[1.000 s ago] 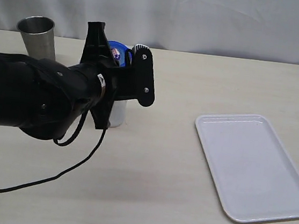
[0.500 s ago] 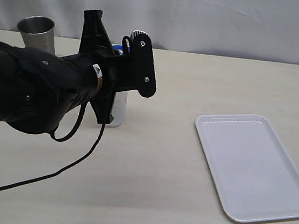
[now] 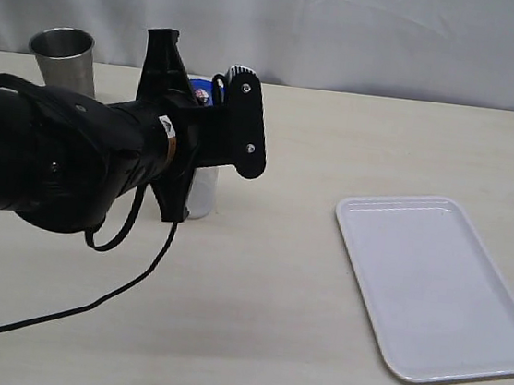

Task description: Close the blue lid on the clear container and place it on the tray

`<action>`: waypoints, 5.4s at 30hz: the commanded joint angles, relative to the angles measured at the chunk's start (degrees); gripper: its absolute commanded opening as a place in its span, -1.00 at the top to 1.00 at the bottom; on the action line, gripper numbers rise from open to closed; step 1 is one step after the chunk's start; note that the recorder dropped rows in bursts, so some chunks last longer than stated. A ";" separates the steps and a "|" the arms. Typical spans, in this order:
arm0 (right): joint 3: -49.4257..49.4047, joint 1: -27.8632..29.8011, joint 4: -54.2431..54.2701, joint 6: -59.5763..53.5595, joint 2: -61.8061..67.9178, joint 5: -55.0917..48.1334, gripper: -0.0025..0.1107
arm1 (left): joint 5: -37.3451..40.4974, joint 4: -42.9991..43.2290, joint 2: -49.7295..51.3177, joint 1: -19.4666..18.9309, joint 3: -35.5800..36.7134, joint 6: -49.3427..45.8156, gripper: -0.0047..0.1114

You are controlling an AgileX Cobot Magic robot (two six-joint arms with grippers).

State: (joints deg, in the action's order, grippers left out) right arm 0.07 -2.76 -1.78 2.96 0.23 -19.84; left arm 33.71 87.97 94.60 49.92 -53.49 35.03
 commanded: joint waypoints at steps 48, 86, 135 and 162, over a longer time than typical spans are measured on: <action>-0.07 -0.04 0.02 0.04 -0.23 0.10 0.88 | 1.34 -6.25 0.03 -0.03 0.13 -6.26 0.61; -0.07 -0.04 0.02 0.04 -0.23 0.10 0.88 | -20.42 -37.68 -19.29 -16.11 0.13 9.68 0.92; -0.07 -0.05 15.49 -0.64 -0.23 24.69 0.88 | -79.04 -54.19 -4.16 -55.16 19.59 -14.28 0.92; 61.27 -24.63 31.08 -25.35 82.01 -5.99 0.88 | -99.50 -26.40 14.61 -55.16 6.39 -4.06 0.92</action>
State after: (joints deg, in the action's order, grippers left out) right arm 56.04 -27.26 27.42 -19.51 77.48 -22.72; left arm -63.22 60.98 106.41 -5.39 -45.81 29.44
